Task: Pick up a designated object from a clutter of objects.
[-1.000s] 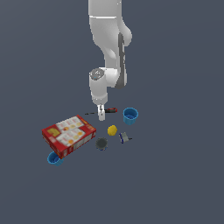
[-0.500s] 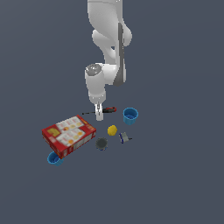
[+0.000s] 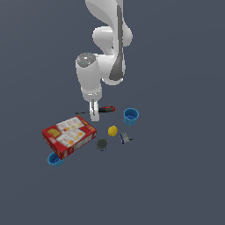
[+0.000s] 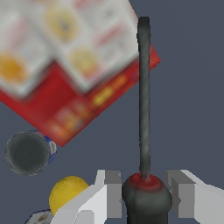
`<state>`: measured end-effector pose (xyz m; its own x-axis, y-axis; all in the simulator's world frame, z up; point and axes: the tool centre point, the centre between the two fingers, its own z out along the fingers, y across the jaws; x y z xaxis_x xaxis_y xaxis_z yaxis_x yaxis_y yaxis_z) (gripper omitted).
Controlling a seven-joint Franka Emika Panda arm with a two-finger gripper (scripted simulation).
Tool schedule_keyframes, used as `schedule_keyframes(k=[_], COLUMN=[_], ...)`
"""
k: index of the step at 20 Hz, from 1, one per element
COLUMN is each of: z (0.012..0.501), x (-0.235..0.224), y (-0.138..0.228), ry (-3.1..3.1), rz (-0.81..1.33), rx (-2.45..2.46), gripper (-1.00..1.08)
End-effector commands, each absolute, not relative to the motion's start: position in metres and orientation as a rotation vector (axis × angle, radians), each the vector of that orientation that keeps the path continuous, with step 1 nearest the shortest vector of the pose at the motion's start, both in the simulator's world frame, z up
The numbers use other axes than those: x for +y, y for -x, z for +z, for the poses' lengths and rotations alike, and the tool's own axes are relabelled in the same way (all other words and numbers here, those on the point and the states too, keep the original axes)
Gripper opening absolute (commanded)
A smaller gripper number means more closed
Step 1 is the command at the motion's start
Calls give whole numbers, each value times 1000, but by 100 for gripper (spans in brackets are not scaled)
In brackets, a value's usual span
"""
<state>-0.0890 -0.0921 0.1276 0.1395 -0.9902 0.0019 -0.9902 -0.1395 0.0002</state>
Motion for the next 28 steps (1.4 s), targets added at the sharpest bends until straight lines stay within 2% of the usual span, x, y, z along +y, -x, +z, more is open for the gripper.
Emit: schedule_keyframes(k=[1, 14, 28], z=[147, 244, 324], x=[-96, -116, -133], y=[76, 3, -60], ry=[-2369, -2371, -2372], rz=[3, 2, 1], rx=[-2060, -2059, -2059], gripper=[-100, -100, -100])
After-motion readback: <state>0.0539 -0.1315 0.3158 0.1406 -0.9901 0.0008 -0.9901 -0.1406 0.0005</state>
